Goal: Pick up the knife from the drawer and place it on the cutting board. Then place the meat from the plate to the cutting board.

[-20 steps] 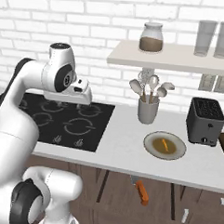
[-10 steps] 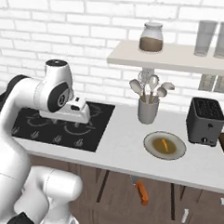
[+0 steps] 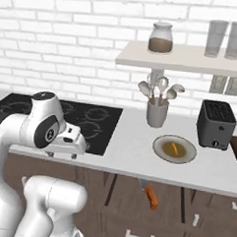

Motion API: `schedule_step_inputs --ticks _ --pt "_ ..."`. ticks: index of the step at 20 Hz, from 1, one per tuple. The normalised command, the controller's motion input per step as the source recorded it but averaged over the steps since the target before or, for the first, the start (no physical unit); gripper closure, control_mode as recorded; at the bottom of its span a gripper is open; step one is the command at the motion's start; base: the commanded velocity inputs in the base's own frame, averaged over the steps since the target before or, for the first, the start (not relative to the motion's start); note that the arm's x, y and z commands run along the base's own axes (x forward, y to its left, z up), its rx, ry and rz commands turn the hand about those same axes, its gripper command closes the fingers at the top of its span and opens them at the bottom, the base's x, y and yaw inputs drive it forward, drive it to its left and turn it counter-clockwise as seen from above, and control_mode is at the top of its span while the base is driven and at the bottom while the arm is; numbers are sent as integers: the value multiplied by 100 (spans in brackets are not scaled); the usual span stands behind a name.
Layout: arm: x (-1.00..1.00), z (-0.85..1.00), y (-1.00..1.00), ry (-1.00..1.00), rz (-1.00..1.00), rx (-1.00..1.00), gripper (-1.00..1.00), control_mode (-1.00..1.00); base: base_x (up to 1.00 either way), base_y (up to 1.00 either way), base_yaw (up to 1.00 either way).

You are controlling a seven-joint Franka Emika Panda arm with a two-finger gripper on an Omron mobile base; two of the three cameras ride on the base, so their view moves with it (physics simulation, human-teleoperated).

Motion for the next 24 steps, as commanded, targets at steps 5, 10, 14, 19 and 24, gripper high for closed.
schedule_step_inputs --ticks 5,10,14,19,24 --pt "0 0 0 0 0 0 -100 100 -82 -22 -1" --pt "0 0 0 0 0 0 -100 100 -50 -76 -6" --pt "0 0 0 0 0 0 -100 100 -9 -100 -4" --pt "0 0 0 0 0 0 -100 100 15 -96 -1" --pt "0 0 0 0 0 0 -100 100 21 -80 0"
